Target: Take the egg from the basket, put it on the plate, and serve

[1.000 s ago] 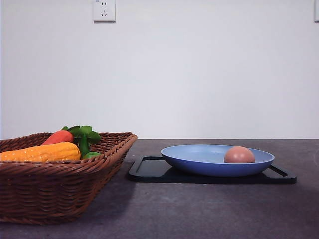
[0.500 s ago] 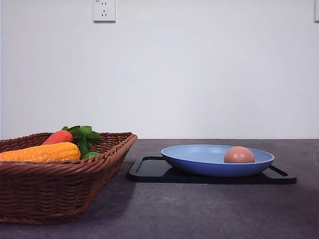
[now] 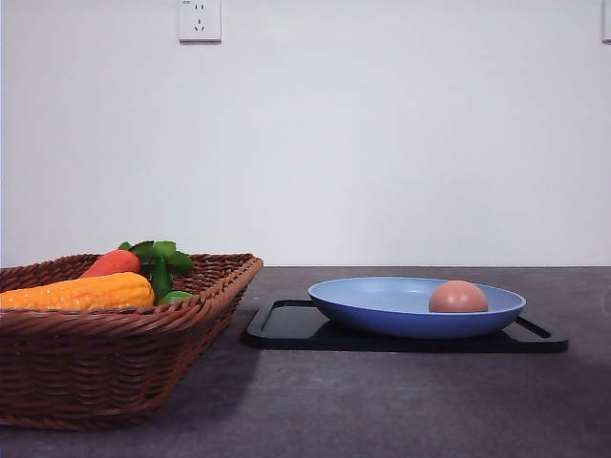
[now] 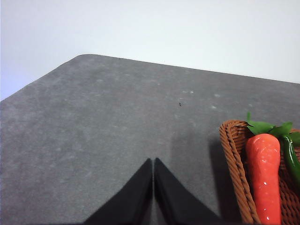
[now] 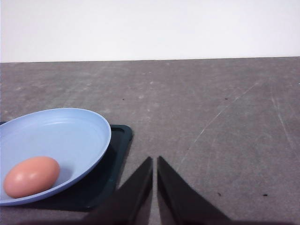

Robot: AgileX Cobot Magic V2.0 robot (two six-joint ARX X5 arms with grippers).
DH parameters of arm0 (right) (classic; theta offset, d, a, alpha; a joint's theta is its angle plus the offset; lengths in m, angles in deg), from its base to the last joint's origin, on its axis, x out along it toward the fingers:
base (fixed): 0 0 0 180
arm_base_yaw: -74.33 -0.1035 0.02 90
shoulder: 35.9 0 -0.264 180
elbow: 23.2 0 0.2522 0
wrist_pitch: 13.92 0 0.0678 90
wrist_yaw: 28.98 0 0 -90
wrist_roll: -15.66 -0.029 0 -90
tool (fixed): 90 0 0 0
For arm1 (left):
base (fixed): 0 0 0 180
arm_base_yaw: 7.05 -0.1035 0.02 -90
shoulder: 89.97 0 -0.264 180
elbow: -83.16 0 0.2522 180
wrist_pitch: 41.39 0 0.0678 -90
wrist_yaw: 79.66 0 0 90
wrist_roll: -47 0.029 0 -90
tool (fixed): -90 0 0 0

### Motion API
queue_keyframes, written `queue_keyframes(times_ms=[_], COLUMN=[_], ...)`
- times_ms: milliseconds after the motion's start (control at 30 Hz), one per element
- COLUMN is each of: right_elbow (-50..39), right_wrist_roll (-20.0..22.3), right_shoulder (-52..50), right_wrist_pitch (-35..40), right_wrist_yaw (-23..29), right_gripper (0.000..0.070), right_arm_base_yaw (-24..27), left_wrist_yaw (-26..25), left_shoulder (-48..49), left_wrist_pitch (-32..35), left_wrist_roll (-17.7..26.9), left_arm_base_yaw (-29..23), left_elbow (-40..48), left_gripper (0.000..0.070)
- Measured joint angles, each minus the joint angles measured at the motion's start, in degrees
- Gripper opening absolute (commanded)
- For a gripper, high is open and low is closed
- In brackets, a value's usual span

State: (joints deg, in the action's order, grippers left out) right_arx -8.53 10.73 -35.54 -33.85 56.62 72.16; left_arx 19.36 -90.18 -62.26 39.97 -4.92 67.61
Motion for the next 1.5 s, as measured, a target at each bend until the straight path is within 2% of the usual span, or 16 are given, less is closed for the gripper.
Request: queue_keyframes(times_ms=[1500], right_elbow=[0.00], right_wrist_roll=[0.00], right_shoulder=[0.00], right_wrist_pitch=[0.02], right_wrist_yaw=[0.00], right_gripper=[0.0000], right_arm_base_yaw=[0.00], left_wrist_yaw=[0.02], left_shoulder=[0.00], left_wrist_pitch=[0.02], left_wrist_roll=[-0.02], left_arm_base_yaw=[0.00], left_elbow=[0.00], left_gripper=[0.0000])
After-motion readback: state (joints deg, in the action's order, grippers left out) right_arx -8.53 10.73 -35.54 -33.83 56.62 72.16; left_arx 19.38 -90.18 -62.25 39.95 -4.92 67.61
